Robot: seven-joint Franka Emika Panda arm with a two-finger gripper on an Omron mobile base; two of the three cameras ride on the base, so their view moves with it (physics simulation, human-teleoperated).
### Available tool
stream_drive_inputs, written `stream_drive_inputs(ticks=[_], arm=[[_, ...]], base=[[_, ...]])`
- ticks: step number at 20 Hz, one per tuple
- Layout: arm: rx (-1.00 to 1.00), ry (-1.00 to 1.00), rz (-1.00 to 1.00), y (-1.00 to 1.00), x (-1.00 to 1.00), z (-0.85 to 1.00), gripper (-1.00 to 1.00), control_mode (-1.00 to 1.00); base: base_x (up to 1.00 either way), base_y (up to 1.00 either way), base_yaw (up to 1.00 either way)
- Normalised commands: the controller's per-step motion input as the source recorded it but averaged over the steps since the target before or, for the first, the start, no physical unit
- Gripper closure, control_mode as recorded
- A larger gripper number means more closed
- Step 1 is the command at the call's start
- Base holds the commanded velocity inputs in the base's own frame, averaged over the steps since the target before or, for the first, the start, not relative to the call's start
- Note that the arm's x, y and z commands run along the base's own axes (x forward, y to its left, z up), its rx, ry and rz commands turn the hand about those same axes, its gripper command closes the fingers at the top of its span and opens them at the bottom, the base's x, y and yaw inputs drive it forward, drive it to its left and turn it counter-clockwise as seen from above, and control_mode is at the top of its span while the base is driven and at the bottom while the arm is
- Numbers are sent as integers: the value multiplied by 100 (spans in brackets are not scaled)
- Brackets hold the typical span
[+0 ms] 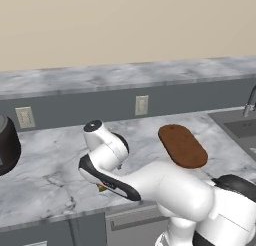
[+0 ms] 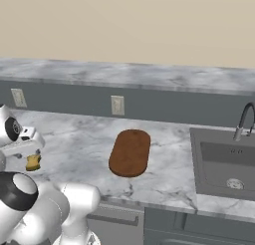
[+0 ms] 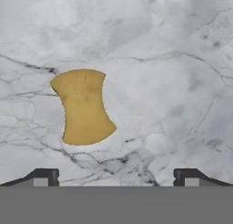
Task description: Pick up the sponge from the counter and clean the cutting board by briefly scrubbing or pressing down on the cutting board. Once finished, release the sponge.
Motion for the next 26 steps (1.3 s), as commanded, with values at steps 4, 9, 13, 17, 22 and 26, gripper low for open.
stream_drive_inputs(ticks=[4,9,13,17,22,26], arm=[[0,5,0,22,0,-31,-100,-100],[0,7,2,9,0,-26,-100,-100],[3,4,4,1,21,-14,-100,-100],[3,4,3,0,31,-12,-100,-100],[0,8,2,9,23,-31,-100,-100],[0,7,1,10,8,-35,-100,-100]], base=[[0,0,0],[0,0,0],[0,0,0],[0,0,0],[0,0,0],[0,0,0]])
